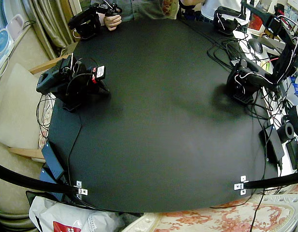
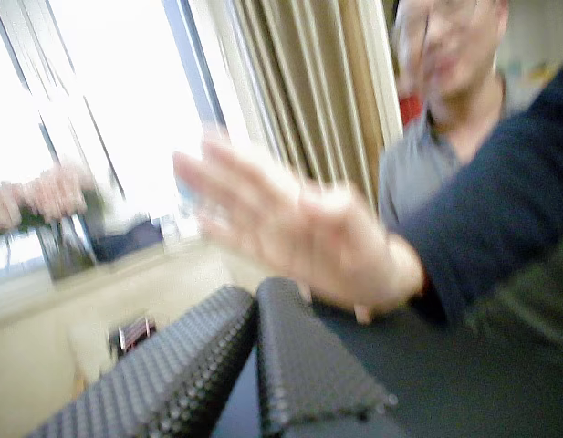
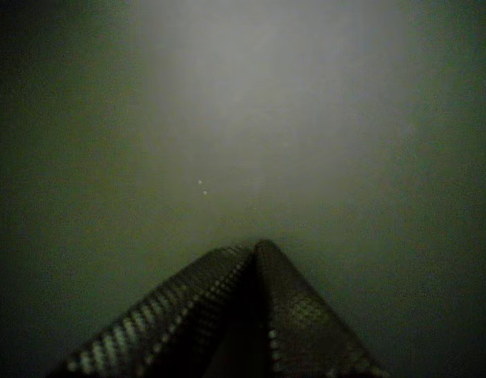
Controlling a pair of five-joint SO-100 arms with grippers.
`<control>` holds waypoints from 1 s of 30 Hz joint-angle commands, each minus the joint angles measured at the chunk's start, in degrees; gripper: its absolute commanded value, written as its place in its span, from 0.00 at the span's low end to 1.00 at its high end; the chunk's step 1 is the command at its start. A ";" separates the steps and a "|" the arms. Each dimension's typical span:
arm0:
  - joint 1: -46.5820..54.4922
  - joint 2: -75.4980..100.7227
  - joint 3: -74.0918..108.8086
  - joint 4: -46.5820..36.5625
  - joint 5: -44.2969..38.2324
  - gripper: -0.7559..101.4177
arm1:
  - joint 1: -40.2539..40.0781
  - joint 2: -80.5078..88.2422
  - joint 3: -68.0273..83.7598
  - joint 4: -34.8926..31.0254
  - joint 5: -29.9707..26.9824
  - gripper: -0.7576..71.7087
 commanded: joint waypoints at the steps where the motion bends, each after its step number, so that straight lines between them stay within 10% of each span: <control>1: 1.93 -6.42 -4.92 11.78 -5.98 0.01 | -0.70 1.05 -0.62 0.70 0.35 0.00; 4: 2.46 -0.44 1.76 15.56 -10.46 0.01 | -0.62 1.05 -0.62 0.62 0.26 0.00; 7: 7.73 13.89 13.01 -3.16 2.02 0.01 | 0.09 0.88 -0.62 0.35 0.26 0.00; 12: 2.81 10.28 18.98 9.40 -7.73 0.01 | -0.44 0.79 -0.62 0.44 0.53 0.00; 17: 5.54 6.77 11.60 -6.86 1.05 0.01 | 0.88 0.88 -0.62 0.44 1.32 0.00; 23: 3.52 9.05 16.88 7.21 -6.77 0.01 | 0.70 0.88 -0.62 0.44 1.32 0.00; 30: -42.28 -0.26 9.23 -12.22 4.75 0.01 | -0.70 0.88 -0.62 0.35 0.62 0.00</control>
